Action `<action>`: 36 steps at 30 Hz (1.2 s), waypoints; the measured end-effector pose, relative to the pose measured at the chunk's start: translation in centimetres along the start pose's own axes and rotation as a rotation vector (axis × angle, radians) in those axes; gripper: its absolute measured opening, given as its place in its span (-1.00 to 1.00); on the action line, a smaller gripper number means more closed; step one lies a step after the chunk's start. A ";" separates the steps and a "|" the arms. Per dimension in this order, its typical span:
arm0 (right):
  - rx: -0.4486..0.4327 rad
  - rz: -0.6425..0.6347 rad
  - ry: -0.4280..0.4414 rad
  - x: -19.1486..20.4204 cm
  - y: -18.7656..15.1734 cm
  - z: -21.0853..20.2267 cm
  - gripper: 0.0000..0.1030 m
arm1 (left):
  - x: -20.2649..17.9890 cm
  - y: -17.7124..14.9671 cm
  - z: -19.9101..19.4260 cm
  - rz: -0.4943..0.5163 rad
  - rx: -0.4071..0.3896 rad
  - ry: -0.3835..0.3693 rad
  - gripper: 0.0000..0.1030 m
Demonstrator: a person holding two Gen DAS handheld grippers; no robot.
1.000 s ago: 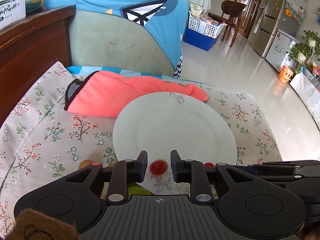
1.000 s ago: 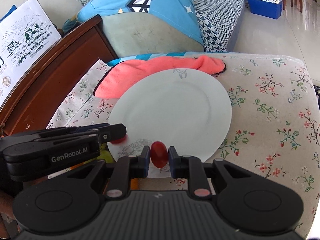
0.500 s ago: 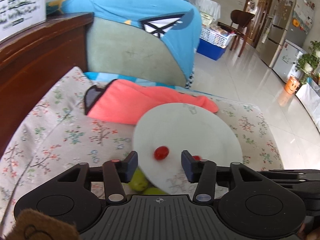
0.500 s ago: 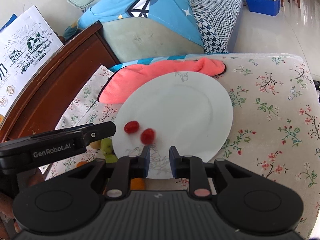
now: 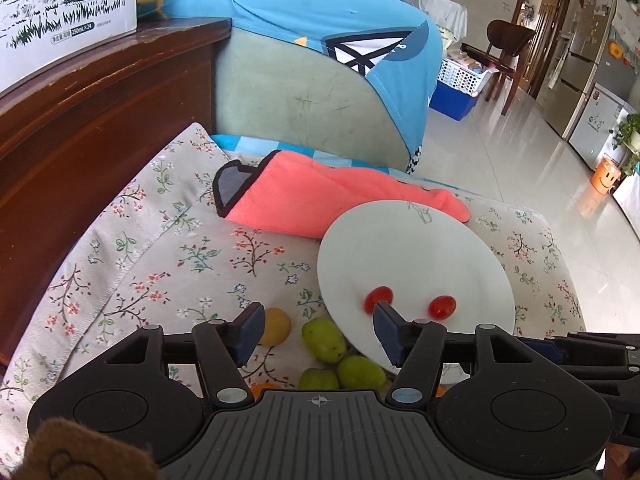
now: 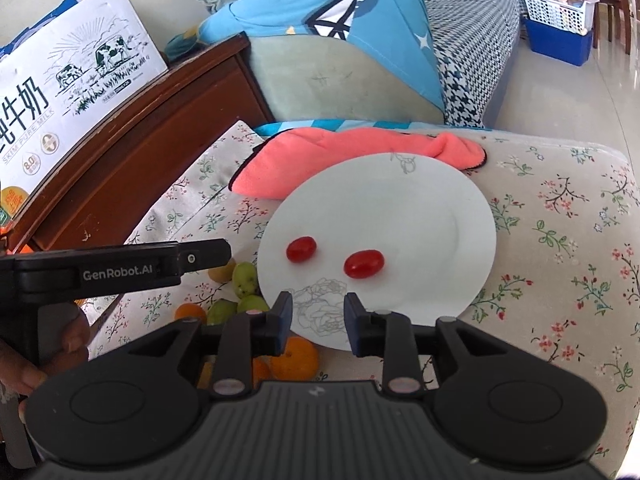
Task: Organize fruits
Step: 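Withdraw the left tool from the plate back toward the fruit pile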
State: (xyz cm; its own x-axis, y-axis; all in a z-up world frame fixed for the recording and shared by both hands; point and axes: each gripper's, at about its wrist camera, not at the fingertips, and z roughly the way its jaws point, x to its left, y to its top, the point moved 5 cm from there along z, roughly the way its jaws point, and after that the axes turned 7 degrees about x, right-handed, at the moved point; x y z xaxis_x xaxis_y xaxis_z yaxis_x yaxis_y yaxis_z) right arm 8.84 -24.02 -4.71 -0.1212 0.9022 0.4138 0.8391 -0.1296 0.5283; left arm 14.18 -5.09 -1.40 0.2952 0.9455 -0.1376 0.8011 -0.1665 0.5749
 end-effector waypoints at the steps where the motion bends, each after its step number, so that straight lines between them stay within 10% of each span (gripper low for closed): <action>1: 0.003 0.000 0.000 0.0 -0.1 0.0 -0.43 | 0.1 -0.1 -0.1 0.000 0.001 0.001 0.16; 36: 0.096 -0.005 0.041 2.8 -7.0 -1.8 -0.25 | 4.3 -6.6 -2.2 -0.057 0.069 0.022 0.16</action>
State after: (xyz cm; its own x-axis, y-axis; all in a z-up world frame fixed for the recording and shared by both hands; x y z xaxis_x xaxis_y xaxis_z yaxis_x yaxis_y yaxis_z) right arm 1.65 -21.31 -5.92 -0.1460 0.8848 0.4426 0.8853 -0.0828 0.4575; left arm 9.02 0.70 -3.97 0.2373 0.9598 -0.1498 0.8506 -0.1308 0.5093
